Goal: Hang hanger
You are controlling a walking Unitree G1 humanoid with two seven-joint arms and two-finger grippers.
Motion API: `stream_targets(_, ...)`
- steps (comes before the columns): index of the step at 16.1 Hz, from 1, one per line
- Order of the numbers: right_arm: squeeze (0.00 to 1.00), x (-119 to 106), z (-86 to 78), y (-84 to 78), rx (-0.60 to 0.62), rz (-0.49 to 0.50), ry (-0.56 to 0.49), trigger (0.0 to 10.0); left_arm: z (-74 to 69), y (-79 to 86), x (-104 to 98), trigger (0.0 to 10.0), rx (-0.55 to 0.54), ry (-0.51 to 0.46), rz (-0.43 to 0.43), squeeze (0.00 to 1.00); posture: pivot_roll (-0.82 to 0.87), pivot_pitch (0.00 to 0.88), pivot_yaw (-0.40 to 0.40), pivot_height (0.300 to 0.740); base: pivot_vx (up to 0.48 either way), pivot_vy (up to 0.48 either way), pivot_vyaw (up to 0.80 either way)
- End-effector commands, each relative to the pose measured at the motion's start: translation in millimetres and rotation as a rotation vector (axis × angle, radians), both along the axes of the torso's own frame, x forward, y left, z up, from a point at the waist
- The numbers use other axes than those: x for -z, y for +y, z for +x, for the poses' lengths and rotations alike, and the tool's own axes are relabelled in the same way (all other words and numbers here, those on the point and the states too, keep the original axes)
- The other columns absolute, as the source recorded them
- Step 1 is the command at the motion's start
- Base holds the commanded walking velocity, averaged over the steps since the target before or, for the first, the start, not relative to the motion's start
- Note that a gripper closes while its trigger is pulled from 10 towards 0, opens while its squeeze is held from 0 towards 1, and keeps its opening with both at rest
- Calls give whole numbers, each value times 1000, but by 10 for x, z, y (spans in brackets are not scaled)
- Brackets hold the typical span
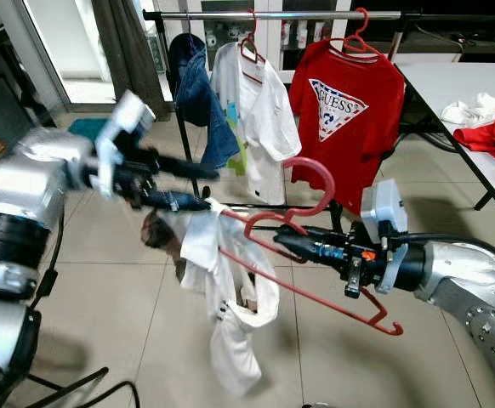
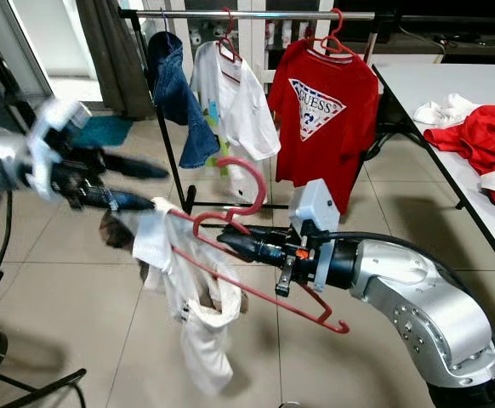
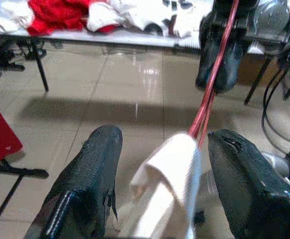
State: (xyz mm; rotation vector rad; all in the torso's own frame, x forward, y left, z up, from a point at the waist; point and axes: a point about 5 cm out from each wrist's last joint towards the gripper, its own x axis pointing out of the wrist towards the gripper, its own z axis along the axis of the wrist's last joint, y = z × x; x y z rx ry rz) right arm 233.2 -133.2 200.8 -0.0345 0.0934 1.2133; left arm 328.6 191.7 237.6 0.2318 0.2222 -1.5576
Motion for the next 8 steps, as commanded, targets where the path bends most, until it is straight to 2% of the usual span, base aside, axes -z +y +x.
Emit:
stream_targets(1, 0, -75, -3, 15, -21, 9, -43, 10000, -3, 13, 26, 10000, 3, -19, 50, 0, -161, 0, 80, 740, 0, 0, 0)
stream_targets(2, 0, -80, -4, 28, -33, 13, -42, 10000, 25, -32, 177, 10000, 20, -46, 132, 0, -159, 0, 75, 740, 0, 0, 0)
stream_targets(3, 0, -82, -2, 34, -38, 14, -42, 10000, 46, -56, 232, 10000, 25, -59, 162, 0, -160, 0, 74, 740, 0, 0, 0)
stream_targets(6, 0, -88, -12, 46, -51, 17, -40, 10000, 97, -143, 325, 10000, 42, -69, 198, 0, -166, 0, 75, 740, 0, 0, 0)
stream_targets(7, 0, -89, -23, 39, -52, 15, -39, 10000, 98, -228, 333, 4588, 77, -54, 199, 0, -168, 0, 78, 740, 0, 0, 0)
stream_targets(8, 0, -89, -27, 36, -52, 14, -39, 10000, 97, -257, 326, 1608, 89, -52, 194, 0, -169, 0, 81, 740, 0, 0, 0)
